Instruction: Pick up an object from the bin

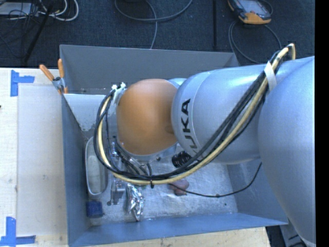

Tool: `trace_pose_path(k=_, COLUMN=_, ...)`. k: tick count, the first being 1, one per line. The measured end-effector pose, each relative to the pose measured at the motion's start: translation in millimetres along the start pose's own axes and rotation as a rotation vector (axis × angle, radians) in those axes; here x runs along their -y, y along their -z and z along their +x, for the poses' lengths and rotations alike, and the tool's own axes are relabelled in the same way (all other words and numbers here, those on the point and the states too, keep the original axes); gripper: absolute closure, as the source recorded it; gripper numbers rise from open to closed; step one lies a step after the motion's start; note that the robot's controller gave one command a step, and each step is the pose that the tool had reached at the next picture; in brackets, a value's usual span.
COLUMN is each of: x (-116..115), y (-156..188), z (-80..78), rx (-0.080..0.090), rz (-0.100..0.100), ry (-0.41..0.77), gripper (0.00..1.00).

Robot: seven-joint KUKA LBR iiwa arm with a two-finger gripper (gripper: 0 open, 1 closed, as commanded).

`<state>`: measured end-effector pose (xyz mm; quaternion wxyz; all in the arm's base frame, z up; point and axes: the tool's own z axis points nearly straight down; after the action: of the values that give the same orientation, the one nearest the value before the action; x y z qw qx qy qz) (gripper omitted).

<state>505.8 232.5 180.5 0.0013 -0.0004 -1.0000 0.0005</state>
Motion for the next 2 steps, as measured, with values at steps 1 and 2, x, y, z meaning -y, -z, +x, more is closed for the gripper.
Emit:
trace_pose_path(k=1, x=29.6, y=-92.1, z=14.9, rx=-0.005, rz=0.001, ry=0.297, gripper=0.00)
trace_pose_path(k=2, x=105.5, y=-108.2, z=21.6, rx=0.014, rz=-0.005, ry=0.185, gripper=0.00)
